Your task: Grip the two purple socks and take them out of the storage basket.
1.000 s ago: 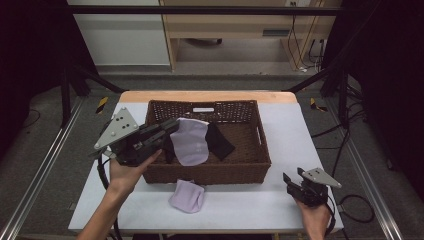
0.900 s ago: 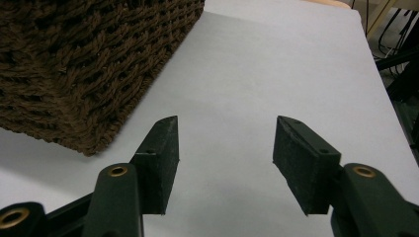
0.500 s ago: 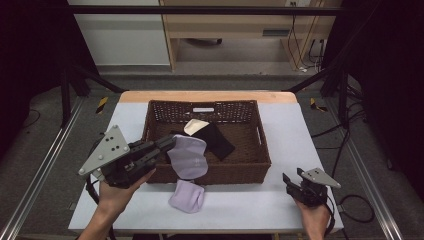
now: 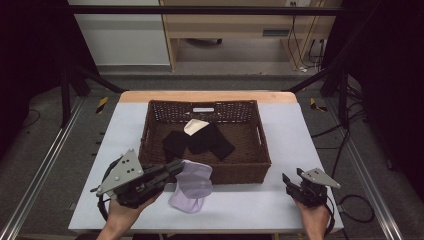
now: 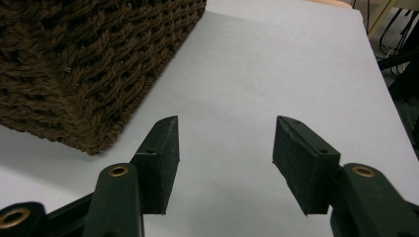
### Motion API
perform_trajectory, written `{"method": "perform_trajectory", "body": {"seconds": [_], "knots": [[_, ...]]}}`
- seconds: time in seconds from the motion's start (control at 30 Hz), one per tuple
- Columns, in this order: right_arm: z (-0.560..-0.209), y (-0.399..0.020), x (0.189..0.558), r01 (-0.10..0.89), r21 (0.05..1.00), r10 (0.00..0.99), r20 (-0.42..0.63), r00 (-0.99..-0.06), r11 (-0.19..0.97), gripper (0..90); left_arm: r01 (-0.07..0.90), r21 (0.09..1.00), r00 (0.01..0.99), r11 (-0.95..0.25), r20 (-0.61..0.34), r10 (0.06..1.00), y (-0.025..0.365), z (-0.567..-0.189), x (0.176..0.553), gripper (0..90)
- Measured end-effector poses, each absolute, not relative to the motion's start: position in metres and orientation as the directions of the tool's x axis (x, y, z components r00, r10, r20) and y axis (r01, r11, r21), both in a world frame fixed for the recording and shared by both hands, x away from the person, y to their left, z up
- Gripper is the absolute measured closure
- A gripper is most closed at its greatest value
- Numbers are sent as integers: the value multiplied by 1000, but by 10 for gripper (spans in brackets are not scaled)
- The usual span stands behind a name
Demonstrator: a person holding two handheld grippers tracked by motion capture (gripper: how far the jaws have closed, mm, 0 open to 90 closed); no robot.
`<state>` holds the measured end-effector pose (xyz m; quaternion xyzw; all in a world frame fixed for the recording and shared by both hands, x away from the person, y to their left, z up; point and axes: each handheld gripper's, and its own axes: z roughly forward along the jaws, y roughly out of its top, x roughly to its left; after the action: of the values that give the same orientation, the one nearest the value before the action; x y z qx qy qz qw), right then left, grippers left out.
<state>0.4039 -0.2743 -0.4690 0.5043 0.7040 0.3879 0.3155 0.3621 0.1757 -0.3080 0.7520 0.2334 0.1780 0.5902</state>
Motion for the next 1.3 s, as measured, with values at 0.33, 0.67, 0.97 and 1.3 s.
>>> {"method": "perform_trajectory", "body": {"seconds": [0.33, 0.67, 0.97, 1.3], "knots": [[-470, -274, 404, 469, 863, 955, -51, -292, 190, 437, 242, 937, 828, -252, -63, 557, 167, -355, 369, 869], [-471, -274, 403, 474, 860, 955, -51, -291, 190, 436, 326, 871, 820, -368, -66, 568, 150, -405, 382, 868], [-473, -273, 404, 477, 857, 954, -52, -294, 194, 436, 373, 823, 795, -428, -46, 605, 142, -441, 394, 868], [-476, -273, 406, 494, 849, 954, -38, -298, 188, 416, 403, 839, 769, -366, -93, 633, 144, -444, 398, 701]]}}
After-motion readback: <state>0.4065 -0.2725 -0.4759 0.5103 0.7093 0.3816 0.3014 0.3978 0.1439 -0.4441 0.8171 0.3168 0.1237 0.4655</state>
